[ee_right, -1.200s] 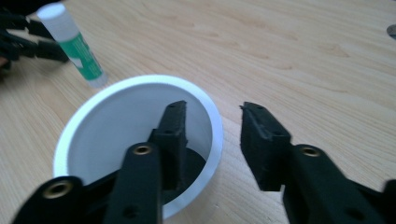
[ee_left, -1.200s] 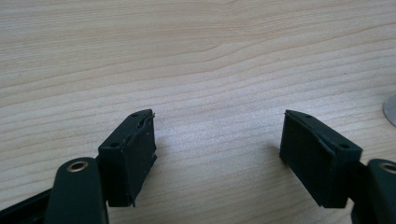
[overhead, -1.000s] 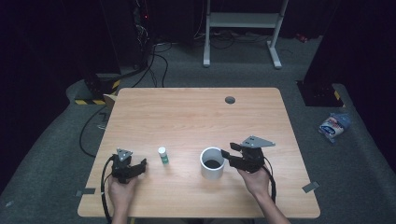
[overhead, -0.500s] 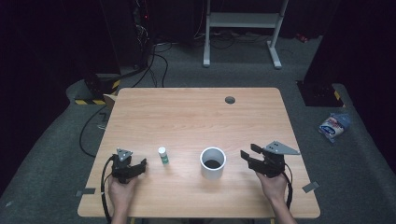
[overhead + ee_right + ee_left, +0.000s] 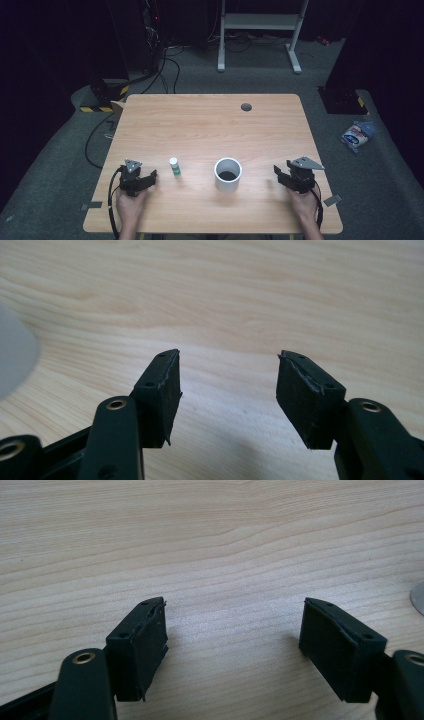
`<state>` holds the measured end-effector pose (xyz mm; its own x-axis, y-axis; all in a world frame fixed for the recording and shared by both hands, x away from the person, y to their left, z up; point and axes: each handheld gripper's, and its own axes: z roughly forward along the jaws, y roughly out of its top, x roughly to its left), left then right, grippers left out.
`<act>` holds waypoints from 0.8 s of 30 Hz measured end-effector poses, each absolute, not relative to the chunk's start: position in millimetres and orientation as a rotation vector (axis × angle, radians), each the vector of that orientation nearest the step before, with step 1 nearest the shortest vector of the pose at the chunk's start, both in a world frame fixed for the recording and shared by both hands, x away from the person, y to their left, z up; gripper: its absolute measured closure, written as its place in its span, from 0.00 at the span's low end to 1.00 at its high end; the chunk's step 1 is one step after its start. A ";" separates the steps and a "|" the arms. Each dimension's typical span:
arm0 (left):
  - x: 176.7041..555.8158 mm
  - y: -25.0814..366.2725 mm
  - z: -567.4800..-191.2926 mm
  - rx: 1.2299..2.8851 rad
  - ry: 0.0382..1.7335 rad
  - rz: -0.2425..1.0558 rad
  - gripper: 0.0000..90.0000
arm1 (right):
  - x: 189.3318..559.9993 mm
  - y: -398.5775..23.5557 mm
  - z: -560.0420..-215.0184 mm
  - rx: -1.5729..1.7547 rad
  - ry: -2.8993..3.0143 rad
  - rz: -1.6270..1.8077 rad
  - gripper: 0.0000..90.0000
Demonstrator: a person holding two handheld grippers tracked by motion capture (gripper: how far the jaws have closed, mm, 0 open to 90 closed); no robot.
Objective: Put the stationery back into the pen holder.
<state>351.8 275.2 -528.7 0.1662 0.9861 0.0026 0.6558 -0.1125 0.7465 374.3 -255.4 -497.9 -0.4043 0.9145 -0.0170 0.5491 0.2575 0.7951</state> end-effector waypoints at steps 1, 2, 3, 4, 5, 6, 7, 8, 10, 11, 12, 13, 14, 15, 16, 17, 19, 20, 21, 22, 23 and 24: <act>351.8 275.3 -528.5 1.844 1.551 0.699 0.30 | 375.0 -256.6 -500.6 1.332 2.054 0.989 0.47; 351.8 275.2 -528.5 1.844 1.550 0.699 0.31 | 375.9 -258.2 -504.3 1.344 2.058 0.968 0.47; 351.8 275.2 -528.5 1.844 1.550 0.699 0.31 | 375.9 -258.2 -504.3 1.344 2.058 0.968 0.47; 351.7 275.2 -528.5 1.844 1.551 0.697 0.31 | 376.8 -258.4 -507.5 1.345 2.064 0.937 0.46; 351.8 275.1 -528.6 1.843 1.550 0.698 0.31 | 376.8 -258.4 -507.5 1.345 2.064 0.937 0.46; 351.1 275.2 -528.5 1.850 1.543 0.697 0.31 | 377.1 -258.2 -510.9 1.353 2.068 0.916 0.45; 350.7 275.0 -528.7 1.851 1.537 0.698 0.30 | 377.1 -258.5 -512.3 1.348 2.070 0.908 0.45; 350.7 275.0 -528.7 1.851 1.537 0.698 0.30 | 377.1 -258.5 -512.3 1.348 2.070 0.908 0.45; 350.2 274.7 -528.6 1.852 1.536 0.695 0.30 | 377.3 -259.5 -517.4 1.347 2.077 0.899 0.45; 350.0 274.8 -528.6 1.851 1.535 0.694 0.30 | 377.8 -259.8 -522.5 1.369 2.089 0.878 0.44; 350.0 274.8 -528.6 1.851 1.535 0.694 0.31 | 377.8 -259.8 -522.5 1.369 2.089 0.878 0.44; 350.0 275.2 -528.5 1.855 1.534 0.692 0.31 | 378.0 -260.0 -522.3 1.374 2.089 0.881 0.44; 350.0 275.5 -528.5 1.856 1.532 0.692 0.31 | 377.9 -260.3 -521.9 1.363 2.081 0.877 0.44; 350.0 275.7 -528.4 1.857 1.530 0.688 0.31 | 377.9 -260.3 -521.9 1.363 2.081 0.877 0.44; 350.2 275.6 -528.6 1.858 1.527 0.690 0.30 | 378.3 -259.6 -522.4 1.373 2.090 0.874 0.44; 350.2 275.6 -528.6 1.858 1.527 0.690 0.30 | 378.5 -260.1 -522.5 1.377 2.091 0.877 0.43; 350.3 274.9 -528.6 1.865 1.524 0.680 0.28 | 380.0 -262.9 -522.7 1.411 2.095 0.895 0.42; 350.3 274.9 -528.6 1.865 1.524 0.680 0.28 | 380.0 -262.9 -522.7 1.411 2.095 0.895 0.42; 350.4 275.0 -528.6 1.867 1.522 0.679 0.28 | 380.0 -262.9 -522.7 1.410 2.094 0.893 0.41; 350.4 275.0 -527.8 1.873 1.525 0.675 0.27 | 379.8 -262.5 -522.8 1.414 2.090 0.890 0.41; 350.3 275.3 -526.5 1.882 1.535 0.667 0.27 | 380.2 -263.0 -522.9 1.408 2.091 0.889 0.40; 350.1 275.7 -526.3 1.880 1.533 0.661 0.27 | 380.2 -263.0 -522.9 1.414 2.089 0.890 0.40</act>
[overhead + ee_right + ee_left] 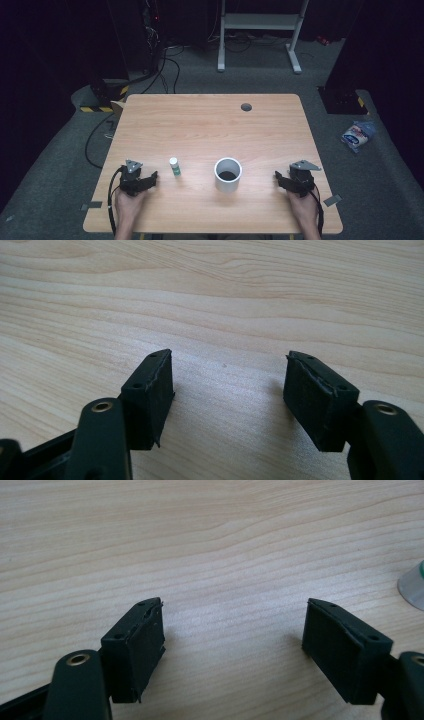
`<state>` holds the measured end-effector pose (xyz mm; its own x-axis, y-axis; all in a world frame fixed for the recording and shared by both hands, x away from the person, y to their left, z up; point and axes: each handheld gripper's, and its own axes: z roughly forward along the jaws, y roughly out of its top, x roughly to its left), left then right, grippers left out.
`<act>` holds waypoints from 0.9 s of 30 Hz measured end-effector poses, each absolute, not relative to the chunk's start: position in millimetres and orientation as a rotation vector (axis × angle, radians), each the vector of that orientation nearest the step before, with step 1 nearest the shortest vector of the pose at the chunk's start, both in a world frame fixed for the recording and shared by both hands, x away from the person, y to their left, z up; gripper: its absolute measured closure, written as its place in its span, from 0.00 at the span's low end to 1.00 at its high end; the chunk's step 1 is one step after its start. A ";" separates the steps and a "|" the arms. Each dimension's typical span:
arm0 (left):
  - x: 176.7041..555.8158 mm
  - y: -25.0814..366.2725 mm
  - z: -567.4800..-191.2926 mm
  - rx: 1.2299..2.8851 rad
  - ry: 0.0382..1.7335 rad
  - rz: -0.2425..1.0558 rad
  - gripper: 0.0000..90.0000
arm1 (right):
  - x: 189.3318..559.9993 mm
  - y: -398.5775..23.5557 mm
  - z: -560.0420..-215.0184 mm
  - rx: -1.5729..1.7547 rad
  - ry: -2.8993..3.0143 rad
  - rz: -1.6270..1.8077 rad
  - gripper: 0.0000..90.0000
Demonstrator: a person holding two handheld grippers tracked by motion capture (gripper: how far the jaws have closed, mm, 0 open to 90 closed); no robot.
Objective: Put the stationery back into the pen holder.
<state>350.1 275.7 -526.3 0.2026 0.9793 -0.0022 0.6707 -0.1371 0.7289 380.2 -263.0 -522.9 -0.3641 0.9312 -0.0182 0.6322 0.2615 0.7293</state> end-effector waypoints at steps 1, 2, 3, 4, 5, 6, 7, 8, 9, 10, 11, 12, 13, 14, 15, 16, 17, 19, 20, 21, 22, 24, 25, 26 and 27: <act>349.7 275.6 -526.4 1.881 1.528 0.650 0.26 | 380.2 -263.0 -522.9 1.414 2.090 0.889 0.40; 349.3 275.2 -526.5 1.885 1.525 0.651 0.25 | 380.3 -263.1 -522.9 1.410 2.091 0.889 0.40; 348.5 274.4 -526.3 1.890 1.522 0.648 0.25 | 380.2 -263.0 -522.9 1.414 2.089 0.889 0.40; 348.0 274.2 -525.8 1.894 1.516 0.637 0.25 | 380.3 -263.2 -522.9 1.409 2.091 0.889 0.40; 347.3 273.6 -525.2 1.890 1.510 0.628 0.25 | 380.2 -263.0 -522.9 1.414 2.090 0.890 0.40; 346.6 272.8 -524.7 1.887 1.505 0.624 0.25 | 380.2 -263.0 -522.9 1.414 2.090 0.890 0.40; 345.5 271.8 -523.6 1.884 1.494 0.622 0.26 | 380.3 -263.2 -522.9 1.409 2.091 0.889 0.40; 344.5 271.2 -522.7 1.883 1.487 0.618 0.26 | 380.1 -263.0 -522.9 1.414 2.089 0.889 0.40; 343.7 270.9 -522.0 1.882 1.483 0.610 0.26 | 380.1 -263.0 -522.9 1.414 2.090 0.889 0.40; 341.2 269.7 -520.0 1.880 1.473 0.597 0.26 | 380.1 -263.0 -522.9 1.414 2.090 0.889 0.40; 341.2 269.7 -520.0 1.880 1.473 0.597 0.26 | 380.1 -263.0 -522.9 1.414 2.090 0.889 0.40; 339.6 268.5 -519.1 1.870 1.469 0.600 0.26 | 380.1 -263.0 -522.9 1.414 2.090 0.889 0.40; 337.1 267.9 -517.7 1.867 1.458 0.602 0.26 | 380.1 -263.0 -522.9 1.414 2.090 0.890 0.39; 333.2 267.0 -516.1 1.849 1.444 0.592 0.27 | 380.1 -262.5 -523.0 1.415 2.091 0.893 0.39; 333.2 267.0 -516.1 1.849 1.444 0.592 0.27 | 380.1 -262.5 -523.0 1.415 2.091 0.893 0.39; 330.2 265.1 -515.4 1.829 1.441 0.577 0.27 | 380.1 -262.5 -523.0 1.416 2.091 0.894 0.39; 328.2 264.5 -514.5 1.832 1.428 0.576 0.27 | 380.1 -262.4 -523.0 1.416 2.091 0.894 0.39; 324.3 261.2 -513.5 1.836 1.406 0.573 0.27 | 380.1 -262.4 -523.0 1.415 2.092 0.893 0.39; 323.1 259.9 -513.1 1.842 1.399 0.574 0.27 | 380.1 -262.4 -523.0 1.415 2.092 0.893 0.39; 321.2 257.6 -512.4 1.850 1.390 0.569 0.27 | 380.0 -262.4 -522.9 1.417 2.093 0.891 0.39; 318.6 253.7 -510.9 1.859 1.369 0.558 0.27 | 380.0 -262.4 -522.9 1.416 2.092 0.892 0.39; 315.4 247.6 -509.4 1.873 1.342 0.564 0.28 | 380.0 -262.4 -522.9 1.416 2.093 0.891 0.39; 315.4 247.6 -509.4 1.873 1.342 0.564 0.29 | 380.1 -262.4 -523.0 1.416 2.091 0.893 0.39; 313.4 241.6 -508.9 1.887 1.321 0.555 0.29 | 380.0 -262.4 -522.9 1.416 2.092 0.892 0.39; 313.4 241.6 -508.9 1.887 1.321 0.555 0.29 | 380.0 -262.4 -522.9 1.416 2.092 0.892 0.39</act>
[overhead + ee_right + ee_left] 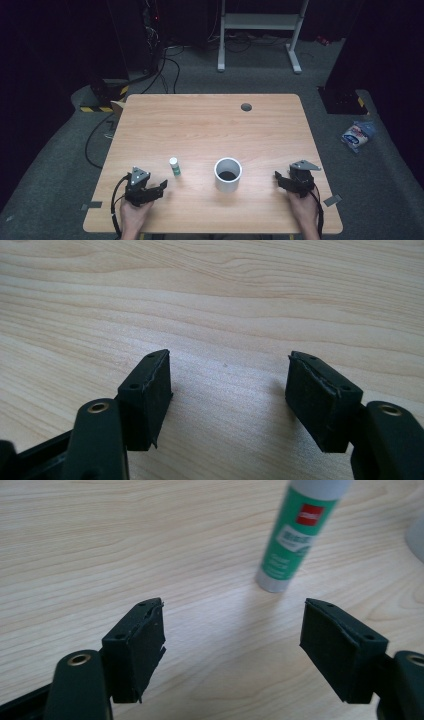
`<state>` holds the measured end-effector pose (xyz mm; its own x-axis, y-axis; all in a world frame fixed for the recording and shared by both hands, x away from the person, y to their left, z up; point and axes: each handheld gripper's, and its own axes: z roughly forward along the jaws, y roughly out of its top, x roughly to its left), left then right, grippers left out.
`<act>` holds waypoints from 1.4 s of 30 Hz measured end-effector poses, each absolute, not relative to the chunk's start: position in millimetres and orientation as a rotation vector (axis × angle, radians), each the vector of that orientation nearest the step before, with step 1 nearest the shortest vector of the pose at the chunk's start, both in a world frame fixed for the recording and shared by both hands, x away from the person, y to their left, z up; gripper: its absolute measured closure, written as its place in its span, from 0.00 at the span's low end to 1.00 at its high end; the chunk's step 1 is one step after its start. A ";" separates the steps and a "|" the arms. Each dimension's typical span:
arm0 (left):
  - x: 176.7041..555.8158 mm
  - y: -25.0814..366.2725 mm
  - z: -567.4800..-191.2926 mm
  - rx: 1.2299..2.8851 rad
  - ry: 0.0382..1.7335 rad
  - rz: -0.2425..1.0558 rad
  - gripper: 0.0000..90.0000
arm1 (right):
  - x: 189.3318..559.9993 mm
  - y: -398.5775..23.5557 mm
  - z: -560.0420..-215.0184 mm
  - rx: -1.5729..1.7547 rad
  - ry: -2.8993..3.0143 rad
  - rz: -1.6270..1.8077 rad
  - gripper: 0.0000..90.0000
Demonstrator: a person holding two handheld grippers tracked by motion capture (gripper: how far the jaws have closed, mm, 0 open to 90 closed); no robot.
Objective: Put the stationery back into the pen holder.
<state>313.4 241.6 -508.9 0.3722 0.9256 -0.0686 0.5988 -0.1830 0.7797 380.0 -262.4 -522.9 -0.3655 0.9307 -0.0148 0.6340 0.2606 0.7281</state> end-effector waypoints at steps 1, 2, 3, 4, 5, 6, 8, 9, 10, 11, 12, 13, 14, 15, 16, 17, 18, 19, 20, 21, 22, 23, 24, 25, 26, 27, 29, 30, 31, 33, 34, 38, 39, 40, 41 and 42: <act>313.3 238.9 -508.3 1.904 1.298 0.549 0.29 | 380.0 -262.4 -522.9 1.416 2.093 0.891 0.39; 312.9 235.8 -508.1 1.906 1.285 0.544 0.30 | 380.0 -262.3 -523.0 1.416 2.091 0.894 0.39; 312.8 233.8 -507.7 1.911 1.278 0.541 0.30 | 380.0 -262.3 -523.0 1.416 2.091 0.894 0.39; 313.5 231.4 -507.2 1.922 1.267 0.540 0.30 | 380.0 -262.4 -523.0 1.416 2.091 0.893 0.39; 316.1 226.7 -505.2 1.940 1.257 0.538 0.31 | 379.5 -261.8 -523.0 1.421 2.091 0.893 0.38; 316.1 226.7 -505.2 1.940 1.257 0.538 0.31 | 379.5 -261.8 -523.0 1.421 2.091 0.893 0.38; 318.5 221.7 -501.4 1.942 1.248 0.539 0.31 | 379.0 -261.6 -523.0 1.405 2.100 0.890 0.37; 319.1 219.6 -499.7 1.944 1.243 0.546 0.31 | 379.1 -261.6 -523.1 1.404 2.100 0.891 0.37; 319.8 217.9 -498.8 1.944 1.239 0.560 0.32 | 379.2 -261.6 -523.1 1.406 2.102 0.892 0.37; 320.8 216.8 -498.8 1.939 1.239 0.566 0.32 | 379.1 -261.5 -523.0 1.403 2.104 0.892 0.37; 322.1 215.6 -499.4 1.931 1.249 0.563 0.33 | 379.1 -261.5 -523.0 1.403 2.105 0.893 0.37; 324.3 214.8 -500.4 1.934 1.251 0.560 0.33 | 379.2 -261.5 -523.0 1.403 2.105 0.893 0.37; 326.2 213.5 -500.7 1.940 1.257 0.559 0.33 | 379.1 -261.5 -523.0 1.404 2.104 0.893 0.37; 326.2 213.5 -500.7 1.940 1.257 0.559 0.33 | 379.1 -261.5 -523.0 1.404 2.104 0.893 0.37; 327.4 212.8 -500.6 1.942 1.257 0.564 0.33 | 379.1 -261.5 -523.0 1.404 2.104 0.893 0.37; 329.0 212.4 -500.2 1.943 1.259 0.567 0.34 | 379.1 -261.5 -523.0 1.404 2.105 0.893 0.37; 330.4 212.4 -500.2 1.934 1.261 0.568 0.35 | 379.1 -261.5 -523.0 1.404 2.104 0.893 0.37; 331.8 212.2 -499.9 1.925 1.272 0.562 0.35 | 379.1 -261.5 -523.0 1.404 2.104 0.893 0.37; 333.1 212.3 -499.3 1.926 1.272 0.562 0.35 | 379.1 -261.7 -523.0 1.402 2.106 0.891 0.37; 334.8 211.1 -498.7 1.920 1.274 0.570 0.36 | 379.2 -261.7 -523.0 1.401 2.106 0.891 0.37; 336.1 209.8 -498.3 1.919 1.275 0.581 0.36 | 379.1 -261.5 -523.0 1.403 2.105 0.892 0.37; 338.1 209.4 -497.7 1.927 1.266 0.588 0.37 | 379.1 -261.3 -523.0 1.407 2.103 0.894 0.37; 339.5 207.9 -497.8 1.920 1.266 0.581 0.37 | 379.2 -261.7 -523.0 1.400 2.107 0.891 0.36; 341.0 206.4 -497.6 1.922 1.261 0.582 0.38 | 379.0 -261.5 -522.9 1.403 2.109 0.892 0.36; 343.7 203.0 -496.8 1.929 1.254 0.588 0.40 | 379.1 -261.6 -523.0 1.401 2.109 0.891 0.36; 343.7 203.0 -496.8 1.929 1.254 0.588 0.40 | 379.1 -261.6 -523.0 1.401 2.109 0.891 0.36; 347.4 200.4 -496.0 1.936 1.247 0.599 0.44 | 379.1 -261.6 -522.9 1.403 2.109 0.892 0.36; 347.4 200.4 -496.0 1.936 1.247 0.599 0.44 | 379.1 -261.6 -522.9 1.403 2.109 0.892 0.36; 349.4 199.7 -495.8 1.939 1.250 0.597 0.44 | 379.1 -261.5 -522.9 1.403 2.109 0.892 0.36; 351.1 198.9 -494.4 1.944 1.243 0.593 0.46 | 379.1 -261.6 -522.9 1.402 2.109 0.891 0.36; 351.6 197.8 -493.6 1.944 1.236 0.595 0.49 | 379.1 -261.6 -522.9 1.402 2.109 0.892 0.36; 354.3 195.4 -492.2 1.948 1.226 0.600 0.54 | 379.1 -261.5 -522.9 1.403 2.109 0.892 0.36; 354.6 195.1 -492.2 1.946 1.227 0.600 0.58 | 379.1 -261.5 -522.9 1.403 2.109 0.892 0.36; 354.7 195.0 -492.2 1.944 1.226 0.603 0.58 | 379.1 -261.5 -522.9 1.403 2.109 0.892 0.36; 354.9 195.3 -492.0 1.944 1.223 0.609 0.60 | 379.1 -261.6 -523.0 1.402 2.109 0.891 0.36; 355.0 195.7 -491.9 1.941 1.223 0.611 0.63 | 379.1 -261.5 -522.9 1.403 2.109 0.892 0.36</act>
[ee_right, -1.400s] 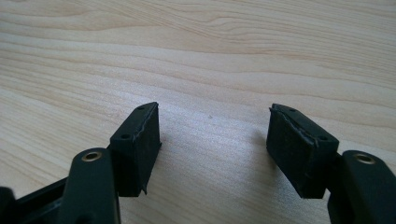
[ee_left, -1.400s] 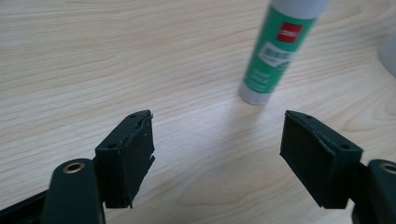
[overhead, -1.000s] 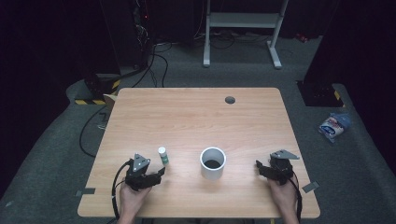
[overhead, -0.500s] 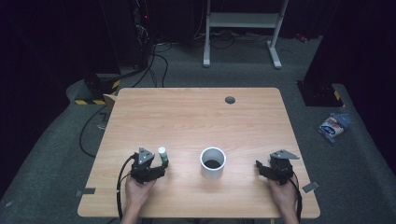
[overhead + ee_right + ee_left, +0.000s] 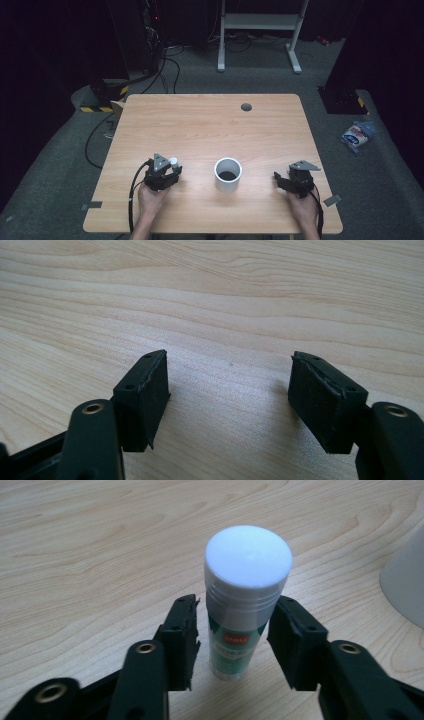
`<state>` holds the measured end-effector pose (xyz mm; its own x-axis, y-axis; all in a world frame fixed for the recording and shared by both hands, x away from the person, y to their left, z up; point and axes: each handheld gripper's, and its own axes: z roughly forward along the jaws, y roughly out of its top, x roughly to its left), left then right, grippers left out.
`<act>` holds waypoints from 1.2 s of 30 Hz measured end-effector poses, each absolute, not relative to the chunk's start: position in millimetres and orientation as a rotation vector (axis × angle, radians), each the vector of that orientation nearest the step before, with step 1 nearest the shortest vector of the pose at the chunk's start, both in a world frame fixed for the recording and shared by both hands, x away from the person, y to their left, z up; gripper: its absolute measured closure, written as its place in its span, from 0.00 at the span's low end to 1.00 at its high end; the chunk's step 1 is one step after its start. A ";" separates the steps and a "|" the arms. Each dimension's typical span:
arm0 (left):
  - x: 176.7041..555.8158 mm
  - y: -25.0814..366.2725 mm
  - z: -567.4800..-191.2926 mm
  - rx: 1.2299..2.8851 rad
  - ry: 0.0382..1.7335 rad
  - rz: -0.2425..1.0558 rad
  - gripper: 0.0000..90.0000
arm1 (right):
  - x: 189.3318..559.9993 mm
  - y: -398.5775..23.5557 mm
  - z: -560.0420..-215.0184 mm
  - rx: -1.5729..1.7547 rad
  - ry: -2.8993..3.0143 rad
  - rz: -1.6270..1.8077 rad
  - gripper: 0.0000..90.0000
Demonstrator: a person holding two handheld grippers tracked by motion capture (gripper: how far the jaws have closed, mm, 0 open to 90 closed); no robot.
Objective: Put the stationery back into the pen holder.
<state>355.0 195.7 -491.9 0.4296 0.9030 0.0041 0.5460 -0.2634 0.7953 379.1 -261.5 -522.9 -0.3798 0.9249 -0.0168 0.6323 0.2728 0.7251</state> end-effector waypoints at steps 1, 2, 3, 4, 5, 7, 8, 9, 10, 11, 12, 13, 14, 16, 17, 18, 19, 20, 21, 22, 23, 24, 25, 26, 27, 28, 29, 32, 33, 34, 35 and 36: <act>355.0 196.2 -491.8 1.933 1.230 0.608 0.65 | 379.1 -261.6 -522.9 1.402 2.109 0.891 0.36; 354.8 196.7 -491.4 1.930 1.228 0.610 0.70 | 379.1 -261.6 -522.9 1.403 2.109 0.892 0.36; 354.1 196.6 -491.0 1.922 1.228 0.610 0.71 | 379.2 -261.6 -523.0 1.401 2.109 0.892 0.36; 353.5 195.7 -490.6 1.923 1.226 0.616 0.71 | 379.2 -261.6 -523.0 1.401 2.109 0.892 0.36; 353.2 195.0 -490.8 1.929 1.216 0.624 0.72 | 379.2 -261.6 -523.0 1.401 2.108 0.891 0.36; 352.1 194.0 -491.5 1.930 1.207 0.631 0.72 | 379.1 -261.6 -523.0 1.402 2.109 0.891 0.36; 352.0 194.1 -491.4 1.930 1.209 0.631 0.72 | 379.2 -261.7 -523.0 1.400 2.108 0.891 0.36; 352.1 194.3 -491.2 1.931 1.209 0.631 0.72 | 379.2 -261.7 -523.0 1.400 2.108 0.891 0.36; 352.1 194.6 -491.0 1.932 1.206 0.633 0.72 | 379.1 -261.2 -522.9 1.407 2.105 0.895 0.36; 351.7 194.6 -490.5 1.931 1.203 0.632 0.72 | 379.1 -261.2 -522.9 1.407 2.105 0.895 0.36; 351.2 194.9 -489.6 1.934 1.201 0.633 0.72 | 379.1 -261.2 -522.9 1.408 2.105 0.894 0.36; 350.9 195.4 -488.5 1.933 1.196 0.637 0.72 | 379.1 -261.2 -522.9 1.408 2.106 0.895 0.36; 350.2 195.2 -487.5 1.922 1.201 0.633 0.72 | 379.1 -261.2 -522.9 1.408 2.105 0.894 0.36; 348.5 195.8 -484.2 1.898 1.194 0.616 0.72 | 379.2 -261.7 -523.0 1.400 2.108 0.891 0.36; 348.5 195.8 -484.2 1.898 1.194 0.616 0.73 | 379.2 -261.7 -523.0 1.400 2.108 0.891 0.36; 347.6 195.8 -482.9 1.899 1.189 0.611 0.73 | 379.2 -261.6 -522.9 1.401 2.109 0.892 0.36; 347.3 195.7 -482.4 1.899 1.183 0.608 0.73 | 379.2 -261.7 -523.0 1.400 2.108 0.891 0.36; 347.1 195.5 -482.0 1.899 1.180 0.603 0.73 | 379.1 -261.6 -522.9 1.402 2.109 0.892 0.36; 347.1 195.3 -481.5 1.899 1.179 0.592 0.73 | 379.2 -261.7 -523.0 1.401 2.108 0.891 0.36; 347.3 195.0 -480.8 1.897 1.176 0.586 0.73 | 379.2 -261.6 -523.0 1.401 2.109 0.892 0.36; 346.9 195.1 -477.9 1.901 1.165 0.570 0.73 | 379.1 -261.6 -522.9 1.403 2.109 0.892 0.36; 346.9 195.1 -477.9 1.901 1.165 0.570 0.73 | 379.1 -261.6 -522.9 1.403 2.109 0.892 0.36; 346.3 195.0 -475.5 1.893 1.155 0.561 0.73 | 379.1 -261.5 -522.9 1.403 2.109 0.892 0.36; 345.9 195.4 -472.0 1.883 1.146 0.553 0.73 | 379.1 -261.6 -523.0 1.402 2.109 0.891 0.36; 345.9 195.4 -472.0 1.883 1.146 0.553 0.73 | 379.1 -261.6 -523.0 1.402 2.109 0.891 0.36; 345.8 195.8 -469.6 1.875 1.143 0.539 0.73 | 379.1 -261.2 -522.9 1.408 2.105 0.895 0.36; 345.6 195.8 -467.6 1.864 1.144 0.525 0.73 | 379.1 -261.6 -522.9 1.402 2.109 0.892 0.36; 344.9 196.4 -461.5 1.862 1.122 0.516 0.73 | 379.0 -261.1 -522.9 1.409 2.106 0.895 0.36; 344.9 196.5 -460.1 1.860 1.118 0.507 0.73 | 379.0 -261.1 -522.8 1.409 2.106 0.895 0.36; 345.0 196.3 -458.8 1.858 1.121 0.496 0.73 | 379.1 -261.2 -522.9 1.407 2.106 0.894 0.36; 345.4 196.6 -457.8 1.865 1.115 0.497 0.73 | 379.1 -261.2 -522.9 1.407 2.106 0.895 0.36; 345.7 196.4 -456.1 1.872 1.109 0.495 0.73 | 379.1 -261.2 -522.9 1.406 2.106 0.895 0.36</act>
<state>345.7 196.4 -456.1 0.5220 0.8480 -0.0920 0.4973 -0.2149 0.8406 379.1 -261.2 -522.9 -0.3774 0.9259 -0.0139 0.6324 0.2687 0.7265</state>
